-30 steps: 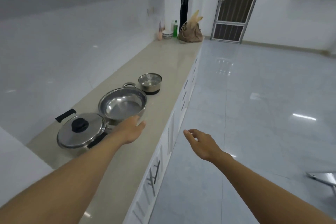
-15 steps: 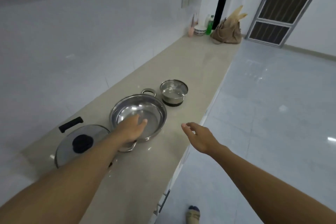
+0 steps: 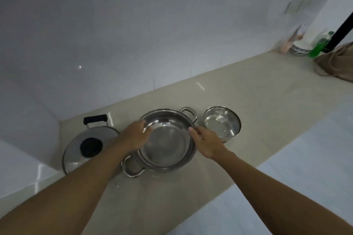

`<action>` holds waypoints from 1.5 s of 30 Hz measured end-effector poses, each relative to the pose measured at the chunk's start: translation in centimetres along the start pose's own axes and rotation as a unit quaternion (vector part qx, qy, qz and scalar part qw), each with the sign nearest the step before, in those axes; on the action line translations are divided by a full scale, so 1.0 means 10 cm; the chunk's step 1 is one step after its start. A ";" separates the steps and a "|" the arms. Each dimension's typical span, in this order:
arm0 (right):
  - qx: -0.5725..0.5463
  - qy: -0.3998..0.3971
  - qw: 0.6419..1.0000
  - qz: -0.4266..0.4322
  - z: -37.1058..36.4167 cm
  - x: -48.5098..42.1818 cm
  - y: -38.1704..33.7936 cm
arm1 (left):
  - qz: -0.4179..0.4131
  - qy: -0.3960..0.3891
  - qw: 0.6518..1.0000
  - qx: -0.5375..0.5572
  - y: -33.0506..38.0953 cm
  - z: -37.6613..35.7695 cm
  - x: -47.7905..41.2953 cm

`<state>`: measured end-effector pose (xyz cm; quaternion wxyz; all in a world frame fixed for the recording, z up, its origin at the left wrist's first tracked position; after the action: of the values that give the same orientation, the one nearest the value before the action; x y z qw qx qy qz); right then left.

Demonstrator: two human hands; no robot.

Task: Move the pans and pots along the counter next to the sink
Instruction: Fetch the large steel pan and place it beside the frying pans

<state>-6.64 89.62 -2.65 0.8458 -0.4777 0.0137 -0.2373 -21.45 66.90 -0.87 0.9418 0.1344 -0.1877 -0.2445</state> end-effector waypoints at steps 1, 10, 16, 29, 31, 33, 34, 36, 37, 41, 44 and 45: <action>0.001 -0.013 1.000 0.007 -0.05 -0.07 -0.02 | 0.009 -0.003 1.000 0.004 -0.03 -0.02 0.01; 0.019 -0.039 0.999 0.031 -0.27 -0.39 -0.04 | 0.025 0.008 1.000 0.017 -0.24 -0.06 -0.07; 0.021 -0.048 0.997 0.063 -0.22 -0.65 -0.08 | 0.057 0.009 0.998 -0.010 -0.33 -0.20 -0.09; 0.209 -0.161 0.958 0.111 -0.32 -1.84 0.20 | 0.187 0.061 0.974 -0.111 -0.16 -0.51 -0.19; 0.242 -0.181 0.947 0.109 -0.34 -1.89 0.23 | 0.204 0.064 0.967 -0.139 -0.12 -0.57 -0.18; 0.259 -0.197 0.936 0.136 -0.36 -1.91 0.23 | 0.216 0.081 0.962 -0.146 -0.10 -0.61 -0.14; 0.262 -0.207 0.931 0.147 -0.37 -1.92 0.22 | 0.219 0.089 0.960 -0.147 -0.09 -0.63 -0.12; 0.265 -0.223 0.924 0.165 -0.39 -1.95 0.21 | 0.214 0.099 0.959 -0.156 -0.06 -0.65 -0.05; 0.264 -0.227 0.921 0.173 -0.39 -1.96 0.21 | 0.209 0.101 0.959 -0.162 -0.04 -0.65 -0.01; 0.256 -0.245 0.915 0.195 -0.44 -1.94 0.20 | 0.204 0.109 0.959 -0.166 0.01 -0.72 0.23; 0.261 -0.249 0.908 0.211 -0.49 -1.87 0.17 | 0.202 0.130 0.959 -0.150 0.02 -0.81 0.47; 0.264 -0.251 0.906 0.215 -0.51 -1.85 0.17 | 0.204 0.135 0.959 -0.142 0.02 -0.85 0.55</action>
<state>-23.64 93.93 -10.52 0.9467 -0.2667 -0.1601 0.0834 -13.31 65.61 -6.79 0.9976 -0.0099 -0.0459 -0.0507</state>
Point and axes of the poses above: each hand's wrist, its own x-axis away from the middle knuckle, its own z-axis out of the back of the hand, y = z × x, the point moved 3 cm from there along -x, towards the middle knuckle, and after that the axes turned 13 degrees about -x, right-handed, at the moved point
